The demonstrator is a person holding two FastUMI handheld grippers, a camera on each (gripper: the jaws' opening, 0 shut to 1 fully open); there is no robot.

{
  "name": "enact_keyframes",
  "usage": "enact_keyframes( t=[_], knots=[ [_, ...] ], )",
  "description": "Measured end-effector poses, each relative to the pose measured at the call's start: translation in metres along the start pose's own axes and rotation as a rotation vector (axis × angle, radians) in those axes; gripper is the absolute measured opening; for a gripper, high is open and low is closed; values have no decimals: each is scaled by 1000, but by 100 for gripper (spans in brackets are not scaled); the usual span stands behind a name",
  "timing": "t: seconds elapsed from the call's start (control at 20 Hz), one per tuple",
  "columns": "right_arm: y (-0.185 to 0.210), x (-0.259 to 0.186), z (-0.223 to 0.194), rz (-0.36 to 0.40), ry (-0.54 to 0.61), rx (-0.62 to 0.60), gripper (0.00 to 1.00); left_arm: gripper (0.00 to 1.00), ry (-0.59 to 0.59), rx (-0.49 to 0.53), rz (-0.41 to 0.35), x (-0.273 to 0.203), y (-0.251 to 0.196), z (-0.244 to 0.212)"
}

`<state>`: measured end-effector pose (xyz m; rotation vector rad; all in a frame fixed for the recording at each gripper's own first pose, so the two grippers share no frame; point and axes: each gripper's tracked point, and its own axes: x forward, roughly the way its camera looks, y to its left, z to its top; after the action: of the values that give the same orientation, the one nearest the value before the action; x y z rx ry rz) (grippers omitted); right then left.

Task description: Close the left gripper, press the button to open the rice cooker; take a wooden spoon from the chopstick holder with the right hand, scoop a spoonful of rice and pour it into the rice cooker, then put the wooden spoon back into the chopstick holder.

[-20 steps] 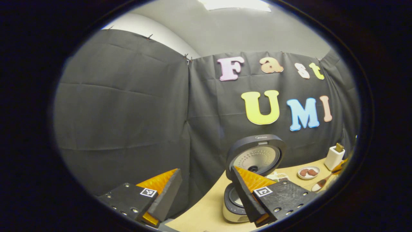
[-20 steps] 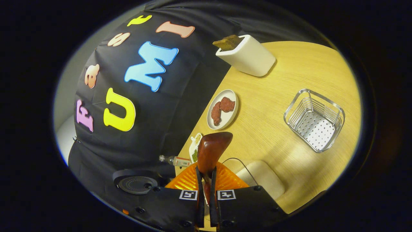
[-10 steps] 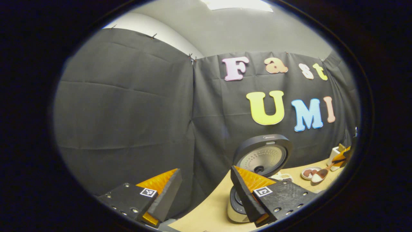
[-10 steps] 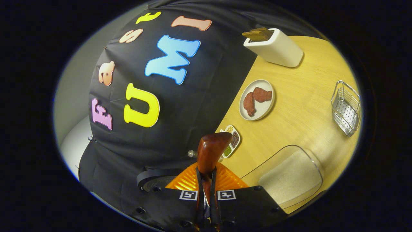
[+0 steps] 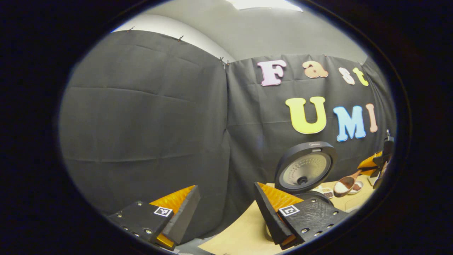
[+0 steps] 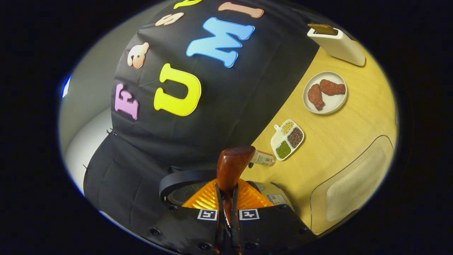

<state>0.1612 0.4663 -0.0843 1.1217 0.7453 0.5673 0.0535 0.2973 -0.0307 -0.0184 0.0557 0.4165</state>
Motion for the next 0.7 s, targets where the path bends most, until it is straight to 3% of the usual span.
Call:
enact_keyframes(
  t=[0.35, 0.7],
  knots=[
    [9, 39, -54, 8, 70, -46, 8, 92, 26, 3, 75, -6, 37, -9],
    [5, 71, -102, -28, 113, -220, 8, 92, 49, 7, 116, -7, 52, -18]
  ],
)
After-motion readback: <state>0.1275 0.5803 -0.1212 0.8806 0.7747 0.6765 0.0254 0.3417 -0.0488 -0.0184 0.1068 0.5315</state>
